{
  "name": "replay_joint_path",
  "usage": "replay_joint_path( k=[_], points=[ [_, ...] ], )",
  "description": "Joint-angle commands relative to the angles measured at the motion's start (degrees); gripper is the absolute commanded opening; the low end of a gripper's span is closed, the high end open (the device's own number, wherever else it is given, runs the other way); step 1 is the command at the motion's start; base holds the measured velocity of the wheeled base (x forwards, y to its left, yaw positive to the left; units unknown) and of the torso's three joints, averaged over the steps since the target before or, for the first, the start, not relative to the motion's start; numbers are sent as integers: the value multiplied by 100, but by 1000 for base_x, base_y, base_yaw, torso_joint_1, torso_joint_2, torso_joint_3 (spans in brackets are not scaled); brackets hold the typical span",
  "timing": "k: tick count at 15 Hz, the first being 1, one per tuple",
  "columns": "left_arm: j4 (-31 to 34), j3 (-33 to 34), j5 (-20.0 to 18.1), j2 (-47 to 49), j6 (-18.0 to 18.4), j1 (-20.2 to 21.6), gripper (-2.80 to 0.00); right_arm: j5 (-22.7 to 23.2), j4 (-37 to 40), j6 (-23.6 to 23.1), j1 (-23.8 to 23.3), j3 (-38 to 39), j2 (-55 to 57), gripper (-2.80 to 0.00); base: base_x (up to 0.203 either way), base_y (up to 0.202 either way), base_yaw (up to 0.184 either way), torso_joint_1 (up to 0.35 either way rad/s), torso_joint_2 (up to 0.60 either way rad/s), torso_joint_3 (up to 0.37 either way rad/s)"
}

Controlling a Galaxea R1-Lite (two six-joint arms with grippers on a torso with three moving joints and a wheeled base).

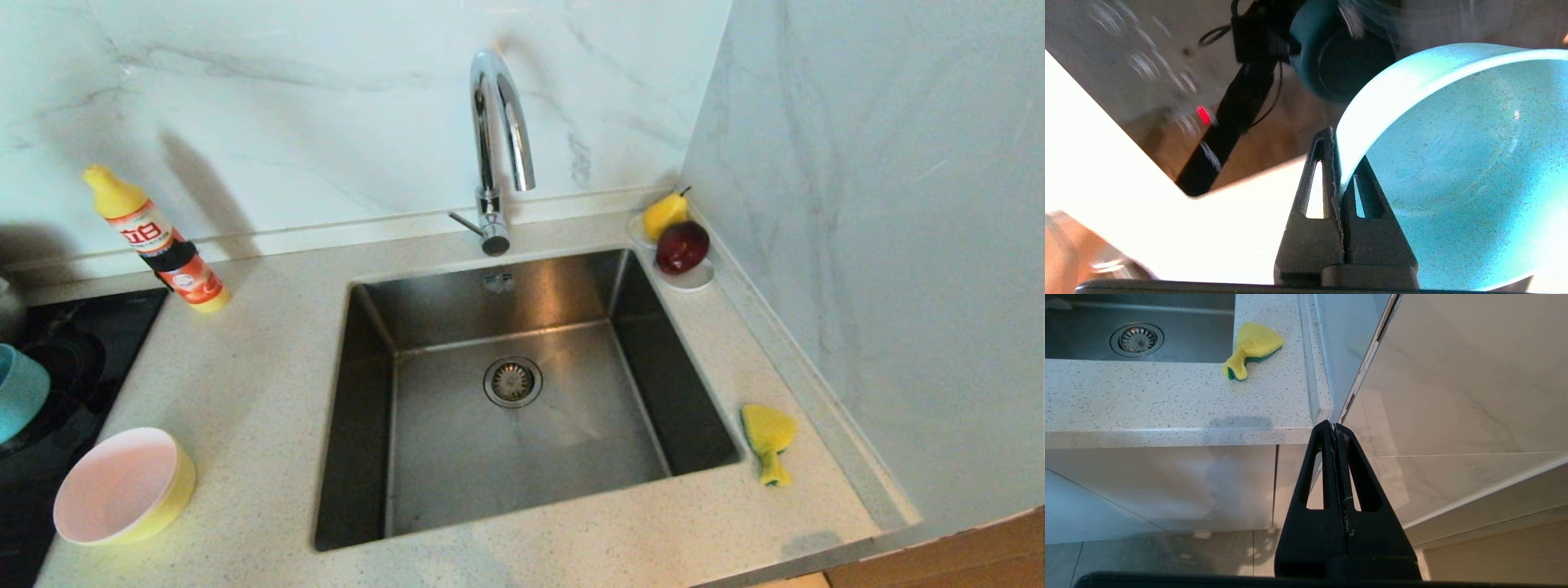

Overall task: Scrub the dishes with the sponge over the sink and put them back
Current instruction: Place the bowl on the bowl

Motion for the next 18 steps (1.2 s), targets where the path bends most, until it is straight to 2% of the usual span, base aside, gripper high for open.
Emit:
replay_joint_path(
  k=[1,4,7,10,14,18],
  points=[
    [83,335,-7,-579,291,-302,-280,3,-1,-1,1,0,-2,-280,0,0,0,0,0,0],
    [44,1047,60,-1118,704,-848,-280,3,-1,-1,1,0,-4,-280,0,0,0,0,0,0],
    [-35,1388,173,-1445,795,-1347,-280,3,-1,-8,1,0,-1,-280,0,0,0,0,0,0],
    [-84,1670,518,-1625,1085,-1719,-280,3,-1,-3,1,0,-10,-280,0,0,0,0,0,0],
    [-774,2151,1066,-1603,1115,-1892,-280,3,-1,-5,1,0,-2,-280,0,0,0,0,0,0],
    [-1258,2717,1150,-1609,1278,-1917,-280,3,-1,-9,1,0,-10,-280,0,0,0,0,0,0]
  ],
)
